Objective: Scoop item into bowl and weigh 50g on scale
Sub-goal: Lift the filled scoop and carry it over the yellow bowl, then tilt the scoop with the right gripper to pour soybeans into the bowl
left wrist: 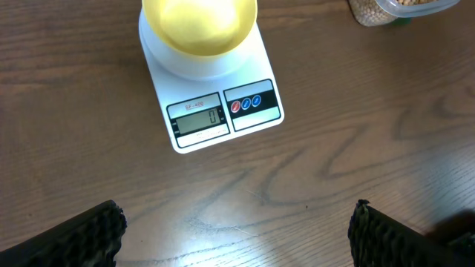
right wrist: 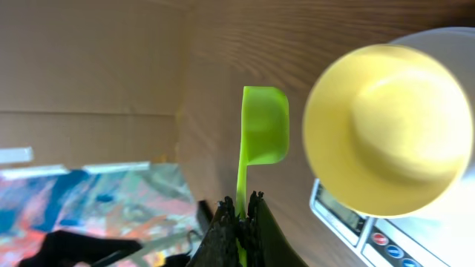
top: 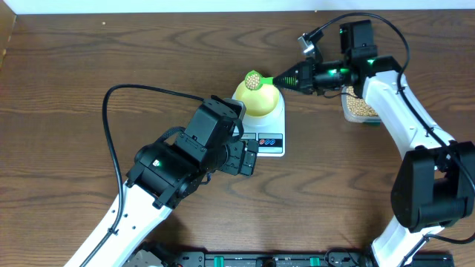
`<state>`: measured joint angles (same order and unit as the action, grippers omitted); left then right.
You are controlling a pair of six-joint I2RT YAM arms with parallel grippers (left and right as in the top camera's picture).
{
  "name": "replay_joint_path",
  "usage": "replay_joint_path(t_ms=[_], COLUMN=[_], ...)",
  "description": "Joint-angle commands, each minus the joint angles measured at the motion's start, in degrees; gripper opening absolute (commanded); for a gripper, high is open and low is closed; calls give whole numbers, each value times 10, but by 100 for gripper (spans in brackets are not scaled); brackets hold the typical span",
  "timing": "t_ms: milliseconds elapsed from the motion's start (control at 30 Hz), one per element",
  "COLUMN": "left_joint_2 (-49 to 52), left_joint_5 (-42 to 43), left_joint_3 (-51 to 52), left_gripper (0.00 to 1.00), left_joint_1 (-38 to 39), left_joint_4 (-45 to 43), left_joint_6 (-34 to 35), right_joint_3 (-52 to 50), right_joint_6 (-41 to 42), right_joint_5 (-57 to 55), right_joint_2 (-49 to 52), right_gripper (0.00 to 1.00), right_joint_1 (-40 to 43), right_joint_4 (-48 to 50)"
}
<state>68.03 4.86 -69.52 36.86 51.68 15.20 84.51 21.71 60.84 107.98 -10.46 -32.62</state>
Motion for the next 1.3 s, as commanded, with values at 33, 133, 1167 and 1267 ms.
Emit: replay_joint_path(t_ms=[33,133,1167,1267], left_joint_2=[-3,-3,-3,-3], left_joint_5=[5,5,5,5], left_joint_3=[-9,-9,-9,-9], left_gripper=[98,98,98,98], left_joint_1=[-2,-2,-2,-2], left_joint_4=[2,2,2,2], left_joint_6=[-1,-1,-1,-1], right_joint_3=[-1,-1,160,160], right_joint_6=[5,5,-157,-169], right_joint_5=[-78,-105,-426,-431], right_joint_2=[-7,-7,-7,-7], right_gripper=[1,1,1,1], right_joint_1=[-12,-14,-128,-134], right_joint_4=[-12,-20,-204,-208])
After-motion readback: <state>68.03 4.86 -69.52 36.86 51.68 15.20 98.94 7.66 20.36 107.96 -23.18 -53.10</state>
